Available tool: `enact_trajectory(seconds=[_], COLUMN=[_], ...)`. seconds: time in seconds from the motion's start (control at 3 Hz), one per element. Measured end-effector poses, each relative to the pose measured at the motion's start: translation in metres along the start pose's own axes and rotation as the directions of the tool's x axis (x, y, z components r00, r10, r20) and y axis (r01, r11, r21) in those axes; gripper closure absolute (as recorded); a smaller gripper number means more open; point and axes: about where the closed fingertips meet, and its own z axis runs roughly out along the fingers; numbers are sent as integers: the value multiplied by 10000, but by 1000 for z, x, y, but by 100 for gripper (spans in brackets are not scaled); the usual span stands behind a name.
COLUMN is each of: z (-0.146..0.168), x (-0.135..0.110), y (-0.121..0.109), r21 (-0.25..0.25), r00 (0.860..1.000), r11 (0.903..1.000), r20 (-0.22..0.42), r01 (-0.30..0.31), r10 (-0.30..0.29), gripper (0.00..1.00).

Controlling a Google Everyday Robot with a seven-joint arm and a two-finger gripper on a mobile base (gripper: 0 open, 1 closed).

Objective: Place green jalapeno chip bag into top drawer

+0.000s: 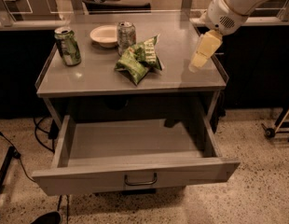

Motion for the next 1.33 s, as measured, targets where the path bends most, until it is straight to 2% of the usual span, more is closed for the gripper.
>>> enact_trajectory(seconds=[0.33,0.67,1.0,1.33], z=[4,16,28,47], x=[14,14,1,-21], y=[-9,-26,-43,-55], r21=[159,284,324,69], r00=[9982,9927,9861,9751], r11=[9983,9953,9943,9945], r20=[240,803,1352,1975], r01=[-556,-923,-1018,-1044], r10=[552,898,965,1009], gripper=[0,0,0,0])
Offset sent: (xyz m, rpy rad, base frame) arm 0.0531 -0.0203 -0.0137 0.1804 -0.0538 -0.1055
